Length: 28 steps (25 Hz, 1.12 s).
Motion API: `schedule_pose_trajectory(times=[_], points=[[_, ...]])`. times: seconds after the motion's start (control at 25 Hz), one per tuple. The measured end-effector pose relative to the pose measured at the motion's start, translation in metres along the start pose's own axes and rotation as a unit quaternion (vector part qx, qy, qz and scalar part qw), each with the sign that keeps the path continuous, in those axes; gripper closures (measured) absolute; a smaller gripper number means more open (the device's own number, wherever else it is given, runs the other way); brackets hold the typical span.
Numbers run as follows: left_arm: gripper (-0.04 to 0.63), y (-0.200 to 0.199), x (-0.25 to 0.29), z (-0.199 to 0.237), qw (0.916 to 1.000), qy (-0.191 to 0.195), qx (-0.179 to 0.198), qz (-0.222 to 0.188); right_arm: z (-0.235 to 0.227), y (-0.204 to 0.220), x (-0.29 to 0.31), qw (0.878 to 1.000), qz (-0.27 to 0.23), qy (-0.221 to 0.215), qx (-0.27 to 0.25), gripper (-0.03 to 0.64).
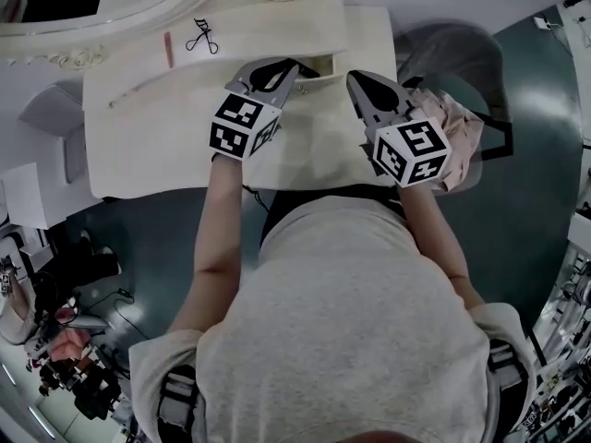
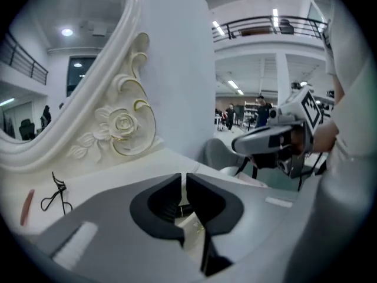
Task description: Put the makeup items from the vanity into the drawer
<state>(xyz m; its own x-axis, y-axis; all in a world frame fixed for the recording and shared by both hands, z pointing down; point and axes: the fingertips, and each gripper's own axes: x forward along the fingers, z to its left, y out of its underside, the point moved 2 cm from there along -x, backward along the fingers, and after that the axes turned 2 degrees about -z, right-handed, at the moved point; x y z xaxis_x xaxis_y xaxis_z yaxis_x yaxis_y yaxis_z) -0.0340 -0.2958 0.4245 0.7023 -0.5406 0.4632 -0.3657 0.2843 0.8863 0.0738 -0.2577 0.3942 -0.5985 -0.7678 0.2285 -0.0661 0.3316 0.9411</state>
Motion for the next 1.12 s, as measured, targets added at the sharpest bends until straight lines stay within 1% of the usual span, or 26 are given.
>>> schedule_pose_trajectory(times=[0.12,0.24,0.32,0.44,0.56,0.64,0.8,1.0,1.12], points=[[0.584,-0.015,-0.016,0.0,0.9966,-0.024,-0.056,-0.056,0.006,-0.011,-0.003,1.0,-0.003,-0.006,-0.02,0.609],[0.584,-0.023,-0.031,-0.007,0.9882,-0.041,-0.103,-0.106,0.015,-0.021,-0.004,0.999,-0.006,-0.017,-0.043,0.609],[0.584,-0.026,-0.039,-0.017,0.9853,-0.044,-0.112,-0.121,0.021,-0.028,-0.006,0.998,-0.012,-0.021,-0.051,0.609],[0.584,-0.031,-0.048,-0.031,0.9834,-0.049,-0.112,-0.134,0.033,-0.034,-0.009,0.998,-0.02,-0.027,-0.061,0.609],[0.584,-0.037,-0.057,-0.039,0.9785,-0.061,-0.123,-0.154,0.043,-0.037,-0.013,0.997,-0.021,-0.035,-0.068,0.609],[0.586,-0.038,-0.061,-0.043,0.9768,-0.071,-0.129,-0.155,0.047,-0.035,-0.015,0.997,-0.018,-0.039,-0.071,0.609],[0.586,-0.032,-0.068,-0.05,0.9752,-0.091,-0.138,-0.147,0.055,-0.033,-0.021,0.996,-0.017,-0.042,-0.072,0.609],[0.586,-0.023,-0.07,-0.062,0.9767,-0.08,-0.143,-0.139,0.063,-0.034,-0.026,0.996,-0.016,-0.044,-0.077,0.609],[0.586,-0.02,-0.071,-0.065,0.9767,-0.086,-0.143,-0.134,0.067,-0.031,-0.026,0.996,-0.013,-0.048,-0.078,0.609]])
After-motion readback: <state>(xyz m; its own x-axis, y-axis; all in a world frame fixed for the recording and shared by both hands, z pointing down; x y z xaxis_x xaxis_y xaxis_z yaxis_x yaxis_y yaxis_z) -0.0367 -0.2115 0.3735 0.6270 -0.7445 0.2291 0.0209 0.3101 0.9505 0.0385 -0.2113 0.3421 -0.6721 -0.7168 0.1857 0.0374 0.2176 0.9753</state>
